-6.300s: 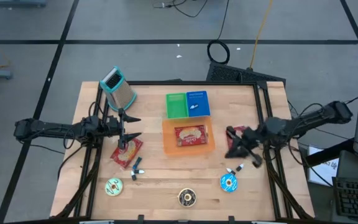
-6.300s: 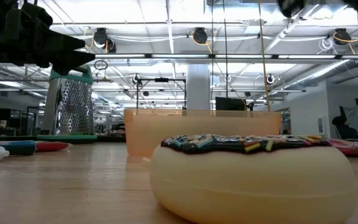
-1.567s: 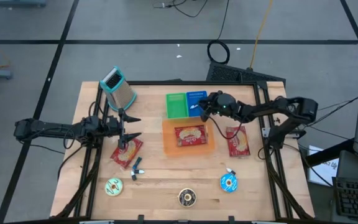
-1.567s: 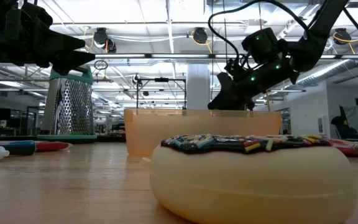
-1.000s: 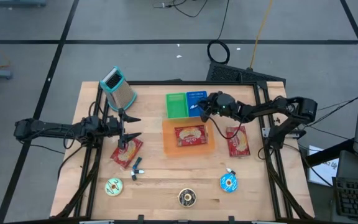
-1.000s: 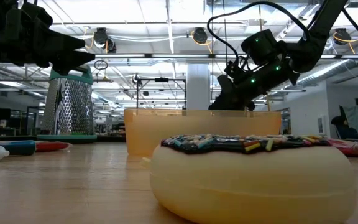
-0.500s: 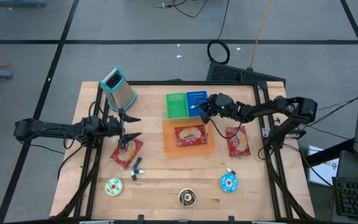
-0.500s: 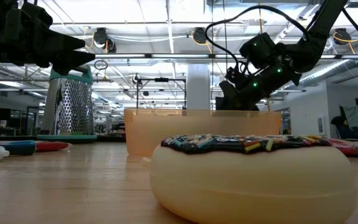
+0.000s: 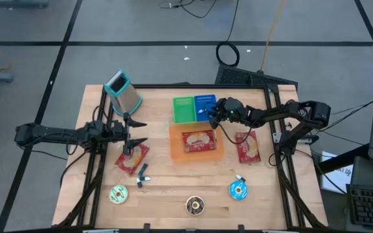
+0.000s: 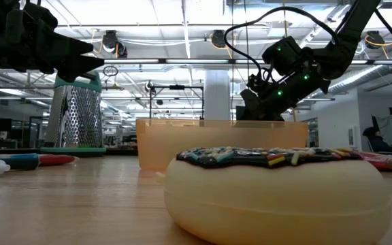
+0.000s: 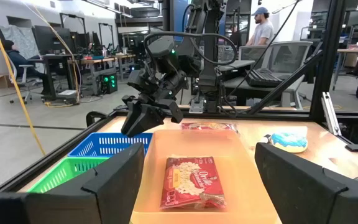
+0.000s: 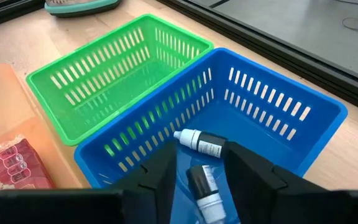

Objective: Pick & Place Food Item
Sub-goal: Put the right black food coloring bottle into the blue bin, then put the right violet food coloring bottle into the blue bin

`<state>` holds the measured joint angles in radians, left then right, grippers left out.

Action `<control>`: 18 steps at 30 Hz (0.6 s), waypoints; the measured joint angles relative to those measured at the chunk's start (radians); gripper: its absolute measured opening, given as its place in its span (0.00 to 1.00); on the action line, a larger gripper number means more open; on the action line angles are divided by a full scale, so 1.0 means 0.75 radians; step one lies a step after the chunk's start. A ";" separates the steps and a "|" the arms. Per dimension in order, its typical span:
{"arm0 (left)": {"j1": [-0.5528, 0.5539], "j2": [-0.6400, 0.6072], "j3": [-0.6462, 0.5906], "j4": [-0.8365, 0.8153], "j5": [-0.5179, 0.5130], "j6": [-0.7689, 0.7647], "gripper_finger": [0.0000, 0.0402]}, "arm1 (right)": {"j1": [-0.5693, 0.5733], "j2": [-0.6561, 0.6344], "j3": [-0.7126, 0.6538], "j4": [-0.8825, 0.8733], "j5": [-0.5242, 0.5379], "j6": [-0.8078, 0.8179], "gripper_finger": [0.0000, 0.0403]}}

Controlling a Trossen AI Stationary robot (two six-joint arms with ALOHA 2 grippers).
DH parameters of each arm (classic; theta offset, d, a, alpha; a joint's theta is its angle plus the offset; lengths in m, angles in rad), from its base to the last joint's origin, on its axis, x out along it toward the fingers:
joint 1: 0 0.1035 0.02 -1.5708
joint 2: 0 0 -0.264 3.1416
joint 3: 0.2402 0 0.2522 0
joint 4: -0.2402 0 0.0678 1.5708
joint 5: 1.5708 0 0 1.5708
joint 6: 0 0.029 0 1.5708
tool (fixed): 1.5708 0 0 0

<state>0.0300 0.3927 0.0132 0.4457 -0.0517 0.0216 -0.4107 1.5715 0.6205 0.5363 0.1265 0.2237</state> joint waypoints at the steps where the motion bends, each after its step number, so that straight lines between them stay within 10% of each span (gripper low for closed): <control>1: 0.000 0.000 0.000 0.000 0.000 0.000 0.76 | 0.000 0.000 0.000 -0.001 -0.001 0.000 0.33; 10: 0.000 0.000 0.000 0.000 0.000 0.000 0.76 | 0.039 -0.080 -0.001 0.052 -0.298 -0.172 0.43; 18: 0.000 0.000 0.000 0.000 0.000 0.000 0.76 | 0.437 -0.331 -0.001 -0.141 -0.445 -0.266 0.45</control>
<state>0.0299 0.3927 0.0132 0.4454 -0.0517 0.0216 -0.0830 1.3232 0.6197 0.4303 -0.2076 0.0241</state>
